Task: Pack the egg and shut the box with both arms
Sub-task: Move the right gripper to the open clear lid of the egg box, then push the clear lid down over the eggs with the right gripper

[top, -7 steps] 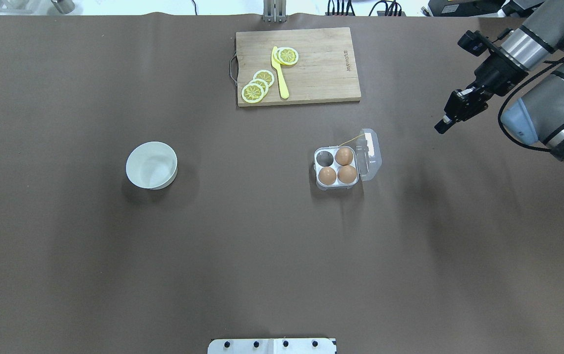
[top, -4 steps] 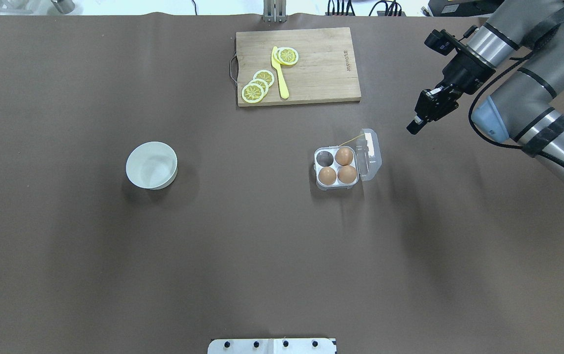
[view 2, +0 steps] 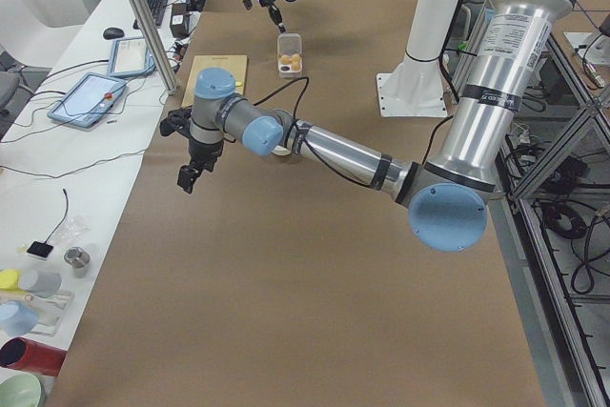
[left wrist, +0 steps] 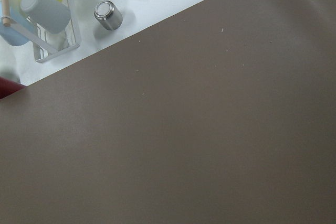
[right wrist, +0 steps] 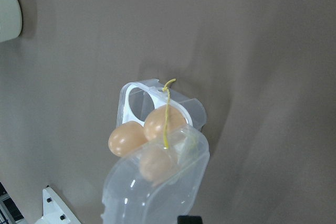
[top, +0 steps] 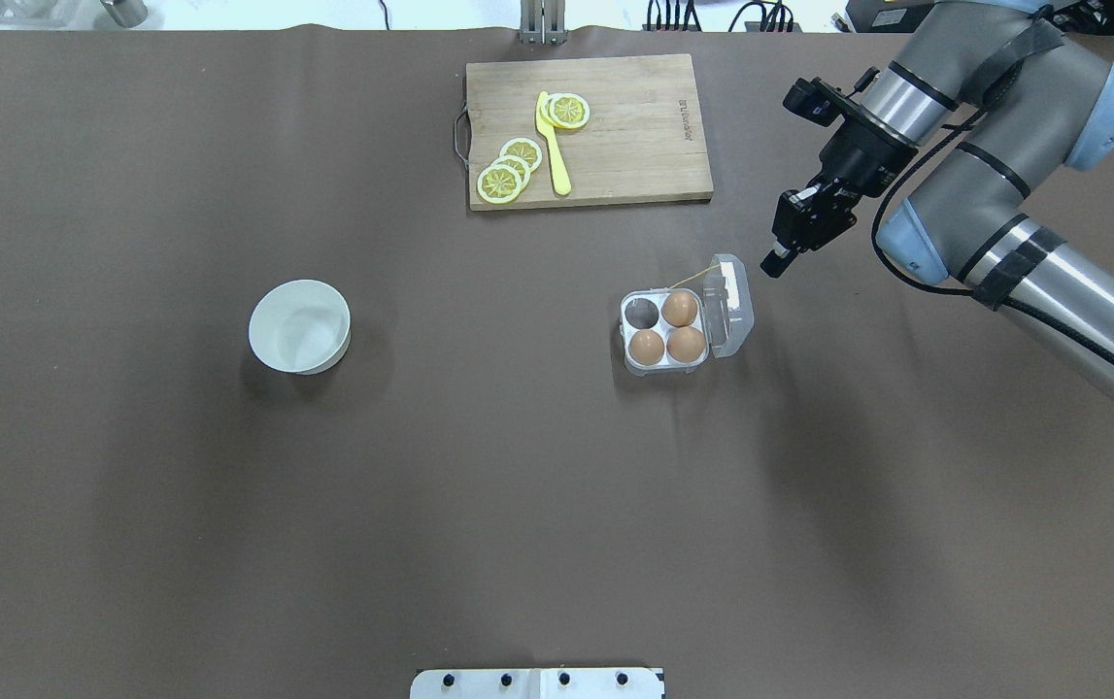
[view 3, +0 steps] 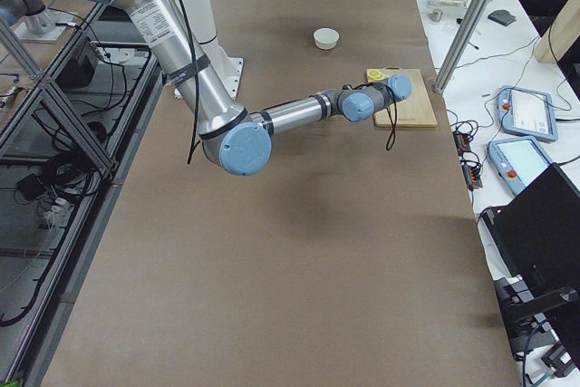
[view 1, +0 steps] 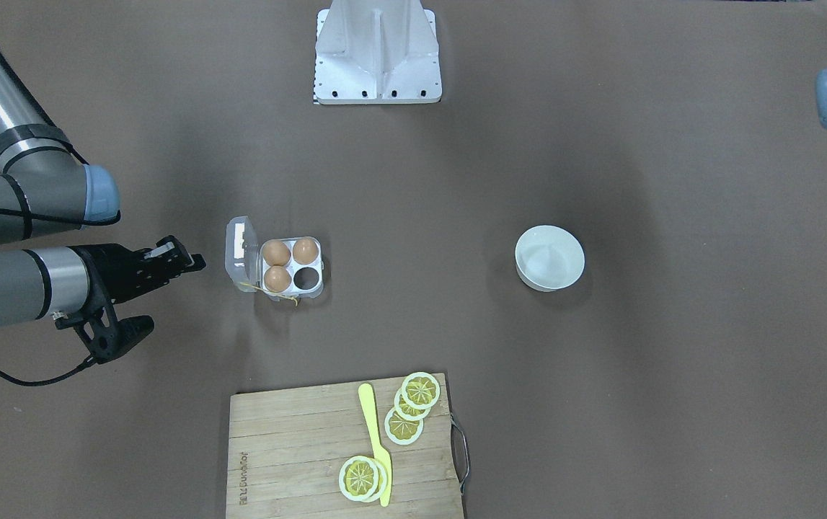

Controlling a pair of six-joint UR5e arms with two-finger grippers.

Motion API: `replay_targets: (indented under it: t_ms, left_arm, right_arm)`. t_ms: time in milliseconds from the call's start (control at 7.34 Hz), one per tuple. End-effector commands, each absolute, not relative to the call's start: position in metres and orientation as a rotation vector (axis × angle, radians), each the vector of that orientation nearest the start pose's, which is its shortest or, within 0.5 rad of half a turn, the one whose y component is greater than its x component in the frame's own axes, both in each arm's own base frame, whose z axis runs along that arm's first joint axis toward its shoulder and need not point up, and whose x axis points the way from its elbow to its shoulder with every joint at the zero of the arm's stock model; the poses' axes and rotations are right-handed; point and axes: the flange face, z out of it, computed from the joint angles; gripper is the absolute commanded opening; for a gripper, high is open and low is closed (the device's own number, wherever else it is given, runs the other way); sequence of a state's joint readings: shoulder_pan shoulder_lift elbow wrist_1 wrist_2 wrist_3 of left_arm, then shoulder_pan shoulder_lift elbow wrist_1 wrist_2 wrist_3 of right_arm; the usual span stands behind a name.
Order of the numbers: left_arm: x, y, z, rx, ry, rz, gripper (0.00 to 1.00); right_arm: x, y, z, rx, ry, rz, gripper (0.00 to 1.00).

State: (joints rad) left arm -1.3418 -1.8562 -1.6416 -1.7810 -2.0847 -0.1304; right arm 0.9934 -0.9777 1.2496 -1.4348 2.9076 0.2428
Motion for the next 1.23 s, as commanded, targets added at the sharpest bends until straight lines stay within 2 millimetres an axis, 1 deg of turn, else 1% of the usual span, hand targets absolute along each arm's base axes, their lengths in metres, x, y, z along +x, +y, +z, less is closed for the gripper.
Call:
replay_targets:
  t_ms: [0,136,408,545,817,1089]
  left_arm:
    - [0.058,-0.621,0.453,0.456,0.592,0.238,0.97]
    - [0.058,-0.621,0.454,0.453,0.590,0.236,0.97]
    - [0.057,-0.621,0.454,0.453,0.590,0.235,0.97]
    - [0.057,-0.621,0.454,0.453,0.590,0.235,0.97]
    - [0.057,-0.621,0.454,0.455,0.590,0.235,0.97]
    - [0.057,-0.621,0.454,0.454,0.590,0.234,0.97]
  right_arm:
    - [-0.382,-0.617,0.385,-0.226,-1.361,-0.577,0.00]
    - [-0.391,-0.611,0.384,-0.236,-1.361,-0.591,0.00]
    - [-0.402,-0.609,0.371,-0.233,-1.363,-0.611,0.00]
    - [-0.407,-0.614,0.361,-0.229,-1.367,-0.618,0.00]
    - [-0.419,-0.630,0.329,-0.220,-1.373,-0.621,0.00]
    - [-0.423,-0.633,0.312,-0.207,-1.378,-0.633,0.00]
